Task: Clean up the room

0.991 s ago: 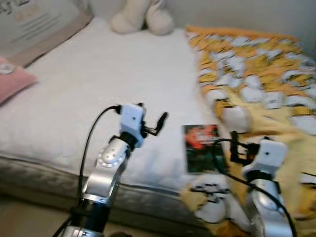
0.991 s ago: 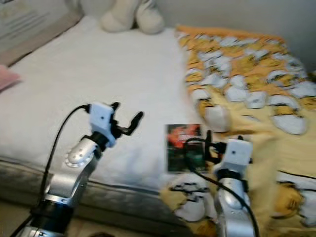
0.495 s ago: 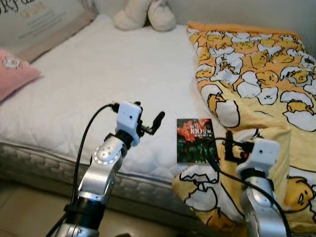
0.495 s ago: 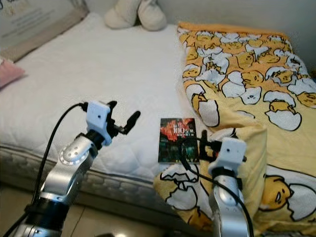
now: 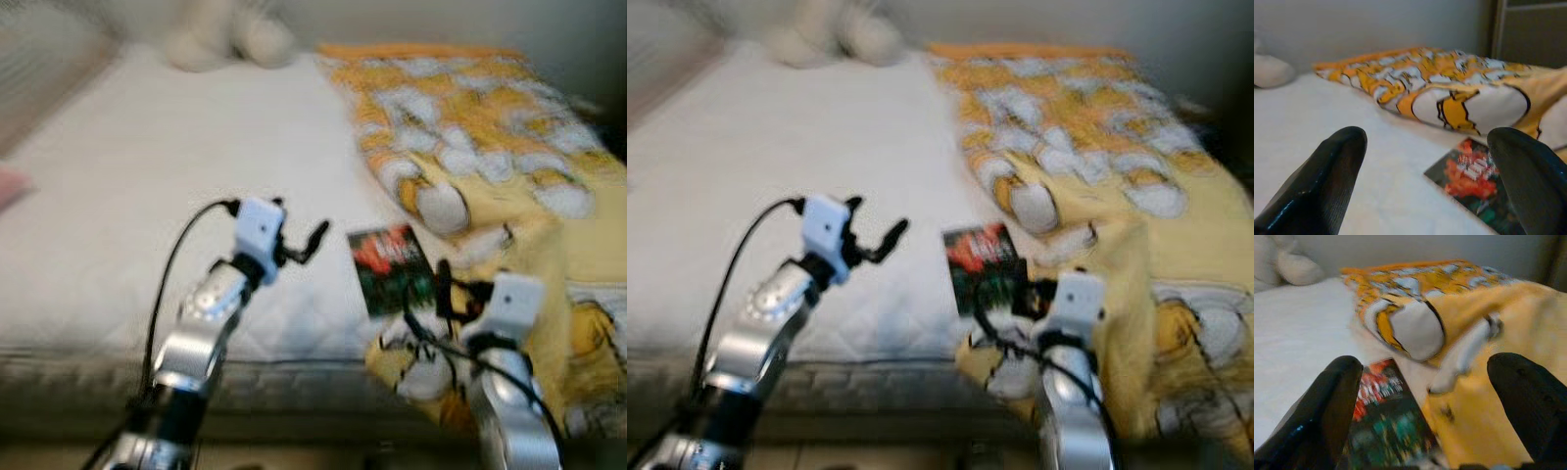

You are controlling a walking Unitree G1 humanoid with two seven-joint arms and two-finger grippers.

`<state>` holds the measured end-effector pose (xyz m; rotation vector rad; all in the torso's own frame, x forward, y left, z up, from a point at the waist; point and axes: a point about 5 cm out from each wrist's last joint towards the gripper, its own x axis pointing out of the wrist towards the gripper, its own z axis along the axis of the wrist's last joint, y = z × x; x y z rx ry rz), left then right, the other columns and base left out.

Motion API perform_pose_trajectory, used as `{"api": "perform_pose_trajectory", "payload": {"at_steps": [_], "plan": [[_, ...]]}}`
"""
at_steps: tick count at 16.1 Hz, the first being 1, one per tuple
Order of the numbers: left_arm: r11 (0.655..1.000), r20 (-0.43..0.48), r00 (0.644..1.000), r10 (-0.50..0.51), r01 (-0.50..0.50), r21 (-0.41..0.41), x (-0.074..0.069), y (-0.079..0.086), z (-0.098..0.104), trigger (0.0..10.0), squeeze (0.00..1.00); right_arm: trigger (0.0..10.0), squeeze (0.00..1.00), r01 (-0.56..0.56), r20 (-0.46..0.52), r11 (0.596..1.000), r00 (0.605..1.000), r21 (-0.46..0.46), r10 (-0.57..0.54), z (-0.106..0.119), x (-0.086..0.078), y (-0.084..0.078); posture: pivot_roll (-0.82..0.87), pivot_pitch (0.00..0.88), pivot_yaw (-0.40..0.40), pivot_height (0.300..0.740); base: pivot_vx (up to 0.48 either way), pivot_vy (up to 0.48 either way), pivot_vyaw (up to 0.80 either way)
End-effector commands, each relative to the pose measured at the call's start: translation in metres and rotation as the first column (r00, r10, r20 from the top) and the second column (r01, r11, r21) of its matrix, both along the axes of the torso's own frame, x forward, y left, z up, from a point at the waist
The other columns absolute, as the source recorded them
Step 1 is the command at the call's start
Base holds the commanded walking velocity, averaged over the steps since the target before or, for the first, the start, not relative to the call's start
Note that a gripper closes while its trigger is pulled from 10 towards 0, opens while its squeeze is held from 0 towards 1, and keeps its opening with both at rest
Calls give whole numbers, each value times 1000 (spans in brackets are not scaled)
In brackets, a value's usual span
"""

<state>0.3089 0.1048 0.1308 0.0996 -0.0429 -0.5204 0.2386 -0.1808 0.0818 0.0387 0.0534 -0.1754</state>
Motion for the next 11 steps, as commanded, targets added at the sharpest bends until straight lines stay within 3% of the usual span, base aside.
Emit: {"api": "perform_pose_trajectory", "payload": {"at_steps": [1,3,6,9,11], "plan": [[1000,2,1000,-1,1,16,2,-5,2,10000,0,10000,0,23,13,1000,1000,-17,-23,4,2,-6,-76,0,18,714,0,0,0],[1000,12,1000,-9,9,10,1,-6,3,10000,0,10000,0,14,0,1000,1000,-25,-14,3,2,-6,-78,0,18,714,0,0,0],[1000,11,1000,-19,19,10,1,-10,2,10000,0,10000,0,17,8,1000,1000,-8,-16,2,1,-6,-80,0,18,714,0,0,-694],[1000,16,999,-29,29,12,1,-11,2,10000,0,10000,0,23,18,999,1000,-25,-22,3,3,-7,-80,0,17,714,0,0,0],[999,40,998,-42,42,-2,0,-13,6,10000,0,10000,0,20,19,999,1000,-33,-19,4,4,-7,-79,0,15,714,424,0,0]]}}
